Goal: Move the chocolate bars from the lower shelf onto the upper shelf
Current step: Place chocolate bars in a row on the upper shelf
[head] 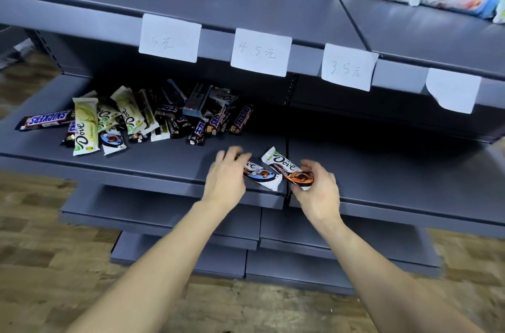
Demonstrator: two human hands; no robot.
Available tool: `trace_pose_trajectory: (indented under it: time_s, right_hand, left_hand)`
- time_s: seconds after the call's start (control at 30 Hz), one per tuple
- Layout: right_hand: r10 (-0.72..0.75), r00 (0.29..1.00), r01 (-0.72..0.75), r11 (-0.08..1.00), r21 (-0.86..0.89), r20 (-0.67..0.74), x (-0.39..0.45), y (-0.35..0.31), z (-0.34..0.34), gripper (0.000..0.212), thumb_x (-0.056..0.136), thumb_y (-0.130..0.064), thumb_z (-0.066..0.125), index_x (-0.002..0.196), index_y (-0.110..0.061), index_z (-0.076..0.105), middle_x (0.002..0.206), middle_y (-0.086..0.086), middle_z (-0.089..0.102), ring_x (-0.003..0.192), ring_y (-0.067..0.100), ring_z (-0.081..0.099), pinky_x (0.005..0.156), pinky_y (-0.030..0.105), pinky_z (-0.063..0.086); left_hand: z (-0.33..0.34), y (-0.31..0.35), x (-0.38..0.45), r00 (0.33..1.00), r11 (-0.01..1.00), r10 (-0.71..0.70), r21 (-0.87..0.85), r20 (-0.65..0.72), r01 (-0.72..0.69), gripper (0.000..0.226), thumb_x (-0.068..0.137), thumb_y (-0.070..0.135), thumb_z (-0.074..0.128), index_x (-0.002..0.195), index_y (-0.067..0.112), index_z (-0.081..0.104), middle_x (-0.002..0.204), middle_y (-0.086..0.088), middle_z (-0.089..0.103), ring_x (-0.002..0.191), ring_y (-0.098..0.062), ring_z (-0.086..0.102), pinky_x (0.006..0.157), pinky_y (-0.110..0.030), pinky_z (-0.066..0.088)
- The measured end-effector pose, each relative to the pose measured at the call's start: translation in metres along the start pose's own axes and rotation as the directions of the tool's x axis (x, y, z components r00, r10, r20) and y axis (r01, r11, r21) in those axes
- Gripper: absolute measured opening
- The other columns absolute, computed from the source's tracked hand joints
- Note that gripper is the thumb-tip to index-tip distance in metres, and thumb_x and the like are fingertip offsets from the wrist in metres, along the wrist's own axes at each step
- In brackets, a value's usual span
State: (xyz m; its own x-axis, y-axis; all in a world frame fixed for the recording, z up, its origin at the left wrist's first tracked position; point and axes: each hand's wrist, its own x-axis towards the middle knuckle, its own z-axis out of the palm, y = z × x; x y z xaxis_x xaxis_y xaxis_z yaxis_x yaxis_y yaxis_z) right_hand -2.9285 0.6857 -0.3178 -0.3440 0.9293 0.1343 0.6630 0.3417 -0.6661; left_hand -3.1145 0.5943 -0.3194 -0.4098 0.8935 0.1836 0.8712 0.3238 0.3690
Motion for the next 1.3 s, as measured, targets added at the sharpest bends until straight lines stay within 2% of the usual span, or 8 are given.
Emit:
trace_pose_trajectory:
  time_s: [0.07,0.1,0.27,0.47,0.63,0.7,0.9,1.3]
  right_hand:
    - [0.007,1.000,-0.008,1.000,0.030,0.016,-0.002,0.003,0.000,0.052,0.080,-0.011,0.073,0.127,-0.027,0.056,0.116,-0.011,0.065,0.111,0.012,0.050,0.087,0.021,0.040]
    - [0.015,1.000,-0.015,0.999,0.036,0.018,-0.003,0.004,0.000,0.052,0.081,-0.013,0.074,0.127,-0.028,0.056,0.116,-0.011,0.064,0.112,0.011,0.050,0.087,0.021,0.040]
    - [0.047,0.999,-0.046,0.998,0.040,-0.006,-0.008,0.008,-0.005,0.049,0.083,-0.019,0.073,0.126,-0.034,0.055,0.115,-0.013,0.063,0.111,0.008,0.052,0.087,0.024,0.043]
    - [-0.003,1.000,0.005,0.997,0.083,-0.016,-0.009,0.009,-0.033,0.050,0.083,-0.017,0.073,0.125,-0.037,0.055,0.116,-0.016,0.062,0.107,-0.001,0.051,0.086,0.014,0.036]
    - [-0.114,0.990,0.103,0.987,0.123,0.085,-0.017,0.010,-0.070,0.055,0.083,-0.013,0.072,0.126,-0.040,0.053,0.118,-0.020,0.061,0.110,-0.010,0.049,0.090,0.001,0.032]
    - [-0.167,0.979,0.152,0.980,0.125,0.118,-0.022,0.010,-0.086,0.055,0.082,-0.012,0.072,0.125,-0.041,0.054,0.118,-0.020,0.061,0.111,-0.008,0.051,0.092,0.002,0.035]
    - [-0.287,0.946,0.267,0.953,0.141,0.148,-0.043,0.010,-0.150,0.051,0.081,-0.016,0.075,0.122,-0.041,0.056,0.114,-0.021,0.063,0.110,-0.003,0.056,0.097,0.023,0.047]
    - [-0.477,0.879,0.472,0.875,0.112,0.020,-0.080,0.029,-0.329,0.047,0.076,-0.017,0.081,0.117,-0.032,0.065,0.109,-0.021,0.067,0.105,-0.005,0.060,0.096,0.014,0.044]
  left_hand:
    - [-0.003,-0.007,0.005,0.983,0.992,0.075,0.087,0.170,-0.091,0.079,0.080,-0.006,0.052,0.149,0.026,0.029,0.155,0.006,0.025,0.139,-0.022,0.019,0.106,-0.037,0.030]
    - [-0.004,-0.008,0.008,0.970,0.985,0.097,0.119,0.224,-0.126,0.081,0.081,-0.006,0.051,0.150,0.028,0.025,0.155,0.008,0.025,0.141,-0.021,0.016,0.107,-0.037,0.027]
    - [-0.012,-0.006,0.013,0.952,0.945,0.189,0.218,0.240,-0.242,0.048,0.094,0.022,0.056,0.140,0.029,0.044,0.132,0.006,0.046,0.124,-0.020,0.034,0.098,-0.034,0.031]
    - [-0.020,0.004,-0.015,0.928,0.921,0.366,0.114,0.068,-0.371,0.044,0.084,0.035,0.069,0.125,0.022,0.059,0.112,0.004,0.063,0.104,-0.019,0.054,0.085,-0.032,0.044]
    - [-0.027,0.033,-0.042,0.865,0.863,0.501,0.090,-0.025,-0.497,0.040,0.075,0.037,0.077,0.111,0.022,0.066,0.100,0.009,0.067,0.093,-0.015,0.059,0.076,-0.029,0.049]
    - [-0.032,0.049,-0.052,0.845,0.845,0.532,0.083,-0.047,-0.528,0.040,0.075,0.035,0.078,0.110,0.021,0.067,0.099,0.009,0.068,0.093,-0.015,0.060,0.077,-0.029,0.049]
    - [-0.052,0.105,-0.087,0.808,0.815,0.579,0.085,-0.107,-0.573,0.040,0.076,0.036,0.078,0.110,0.019,0.068,0.100,0.009,0.068,0.093,-0.014,0.059,0.072,-0.031,0.050]
    - [-0.111,0.251,-0.126,0.732,0.786,0.610,0.109,-0.305,-0.609,0.038,0.080,0.041,0.072,0.113,0.022,0.067,0.105,0.012,0.067,0.100,-0.011,0.059,0.084,-0.029,0.047]
